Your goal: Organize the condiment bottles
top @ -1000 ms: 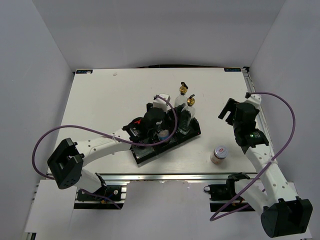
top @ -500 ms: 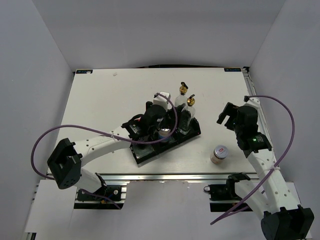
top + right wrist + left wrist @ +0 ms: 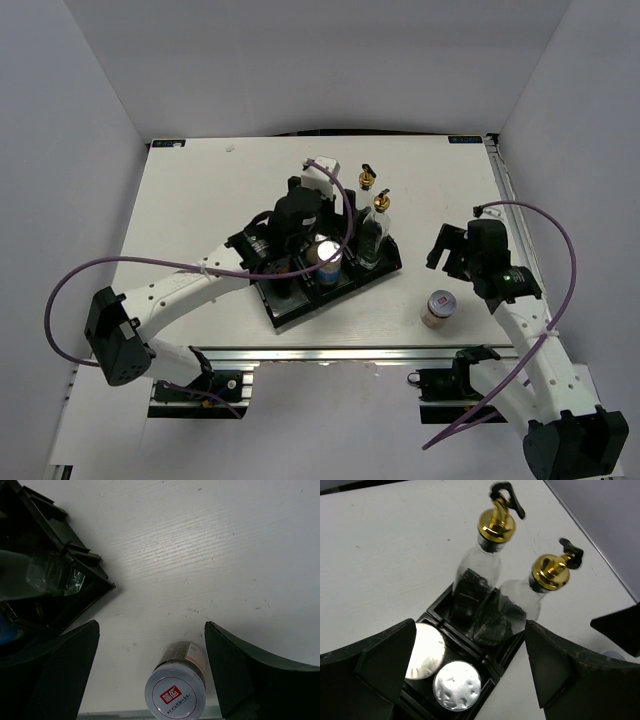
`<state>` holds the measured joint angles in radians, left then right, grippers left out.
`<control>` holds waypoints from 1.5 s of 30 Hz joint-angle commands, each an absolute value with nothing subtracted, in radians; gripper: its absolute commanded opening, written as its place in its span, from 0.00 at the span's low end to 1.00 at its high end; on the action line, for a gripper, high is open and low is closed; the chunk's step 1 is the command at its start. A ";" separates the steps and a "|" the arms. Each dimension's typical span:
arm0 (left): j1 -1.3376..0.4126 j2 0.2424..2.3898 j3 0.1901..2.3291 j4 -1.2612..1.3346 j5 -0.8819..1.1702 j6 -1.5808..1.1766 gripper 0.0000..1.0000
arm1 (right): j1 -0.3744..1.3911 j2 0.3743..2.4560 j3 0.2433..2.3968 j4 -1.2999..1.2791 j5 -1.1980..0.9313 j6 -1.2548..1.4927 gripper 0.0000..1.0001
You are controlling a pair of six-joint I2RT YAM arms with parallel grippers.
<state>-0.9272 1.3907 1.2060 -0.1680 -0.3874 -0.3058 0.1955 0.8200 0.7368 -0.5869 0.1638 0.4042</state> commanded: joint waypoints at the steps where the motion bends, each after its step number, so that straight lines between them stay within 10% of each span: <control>1: -0.850 1.332 1.240 -0.209 -0.420 -0.285 0.98 | 0.209 0.845 0.736 -0.638 0.143 0.422 0.89; 11: -0.415 1.152 0.962 -0.166 -0.397 -0.436 0.98 | 0.264 0.879 0.687 -0.748 0.205 0.466 0.89; 25: -0.299 1.077 0.841 -0.195 -0.456 -0.502 0.98 | 0.308 0.942 0.687 -0.907 0.213 0.488 0.80; 37: -0.290 1.048 0.804 -0.173 -0.434 -0.500 0.98 | 0.400 0.940 0.801 -0.855 -0.090 0.289 0.00; 45: -0.288 1.009 0.781 -0.170 -0.434 -0.486 0.98 | 0.851 1.060 0.959 -0.732 -0.121 0.255 0.00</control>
<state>-0.2958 1.0512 0.7944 -0.1902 -0.4366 -0.4938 0.7406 1.0164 0.8635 -0.8383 -0.0521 0.2939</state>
